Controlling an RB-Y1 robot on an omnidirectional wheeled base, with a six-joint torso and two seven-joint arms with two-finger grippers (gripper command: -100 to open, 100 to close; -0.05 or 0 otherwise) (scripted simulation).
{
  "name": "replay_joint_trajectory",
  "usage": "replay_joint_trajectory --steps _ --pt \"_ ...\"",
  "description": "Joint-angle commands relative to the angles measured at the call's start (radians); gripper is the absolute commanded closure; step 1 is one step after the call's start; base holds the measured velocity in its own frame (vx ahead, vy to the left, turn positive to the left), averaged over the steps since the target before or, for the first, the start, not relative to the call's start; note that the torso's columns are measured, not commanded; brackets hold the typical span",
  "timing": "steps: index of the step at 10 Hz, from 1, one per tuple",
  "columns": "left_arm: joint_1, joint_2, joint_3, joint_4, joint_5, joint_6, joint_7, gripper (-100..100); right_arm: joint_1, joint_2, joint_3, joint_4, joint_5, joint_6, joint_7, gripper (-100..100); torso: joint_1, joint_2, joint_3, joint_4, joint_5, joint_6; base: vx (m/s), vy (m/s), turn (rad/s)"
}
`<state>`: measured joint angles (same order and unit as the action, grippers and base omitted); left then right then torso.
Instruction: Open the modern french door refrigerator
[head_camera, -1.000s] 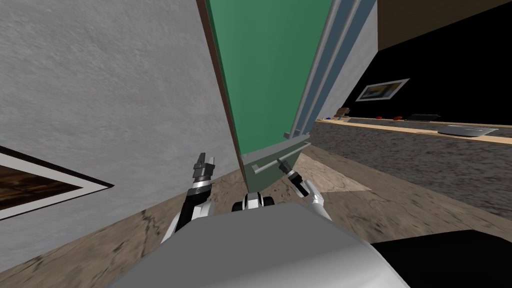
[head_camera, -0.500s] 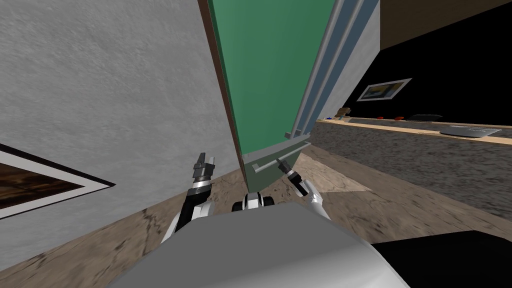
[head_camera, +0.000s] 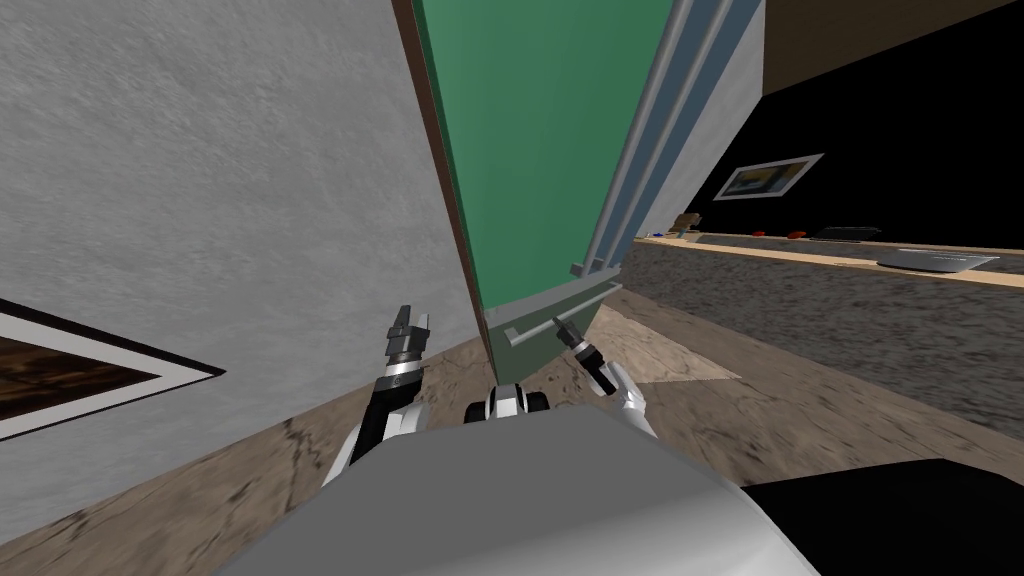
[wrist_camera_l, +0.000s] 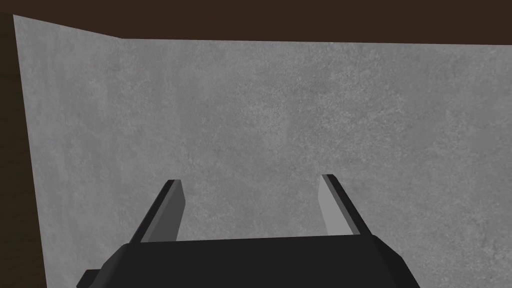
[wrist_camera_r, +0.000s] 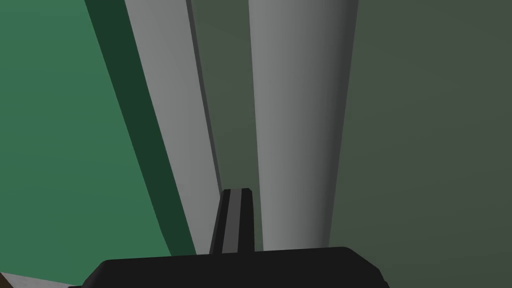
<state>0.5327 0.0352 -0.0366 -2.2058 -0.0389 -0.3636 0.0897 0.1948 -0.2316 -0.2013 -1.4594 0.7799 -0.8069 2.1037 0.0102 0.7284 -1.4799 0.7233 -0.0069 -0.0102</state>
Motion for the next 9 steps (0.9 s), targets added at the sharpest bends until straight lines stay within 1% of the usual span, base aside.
replay_joint_trajectory --steps 1,2,4,5,6,7,8,9 --pt "0.0 0.0 0.0 0.0 0.0 0.0 0.0 0 0.035 0.048 0.022 0.019 -0.001 -0.044 0.045 -100 0.001 0.001 0.001 -0.001 -0.001 -0.001 0.018 0.053 -0.028" --pt "0.0 0.0 0.0 0.0 0.0 0.0 0.0 0 0.035 0.048 0.022 0.019 -0.001 -0.044 0.045 -100 0.002 0.001 0.001 -0.003 -0.002 -0.003 -0.004 0.034 0.004" --pt "0.0 0.0 0.0 0.0 0.0 0.0 0.0 0 0.042 0.064 0.023 0.024 -0.005 -0.058 0.061 -100 -0.002 0.001 0.001 0.001 0.0 0.0 -0.012 0.04 0.02" --pt "0.0 0.0 0.0 0.0 0.0 0.0 0.0 0 0.052 0.089 0.026 0.032 -0.009 -0.077 0.083 -100 -0.004 0.002 0.0 0.006 0.003 0.002 -0.015 0.057 -0.044" --pt "0.0 0.0 0.0 0.0 0.0 0.0 0.0 0 0.055 0.096 0.026 0.034 -0.011 -0.083 0.09 -100 -0.004 0.0 0.0 0.006 0.003 0.001 -0.014 0.058 0.004" --pt "0.0 0.0 0.0 0.0 0.0 0.0 0.0 0 0.064 0.11 0.028 0.041 -0.015 -0.1 0.11 -100 -0.005 -0.001 -0.001 0.008 0.004 0.002 0.002 0.076 0.045" --pt "0.0 0.0 0.0 0.0 0.0 0.0 0.0 0 0.072 0.113 0.031 0.048 -0.019 -0.117 0.13 -100 -0.007 0.002 0.0 0.011 0.007 0.007 0.021 0.088 -0.006" --pt "0.0 0.0 0.0 0.0 0.0 0.0 0.0 0 0.081 0.103 0.033 0.054 -0.024 -0.134 0.15 -100 -0.009 0.007 0.002 0.014 0.007 0.01 0.024 0.089 -0.025"
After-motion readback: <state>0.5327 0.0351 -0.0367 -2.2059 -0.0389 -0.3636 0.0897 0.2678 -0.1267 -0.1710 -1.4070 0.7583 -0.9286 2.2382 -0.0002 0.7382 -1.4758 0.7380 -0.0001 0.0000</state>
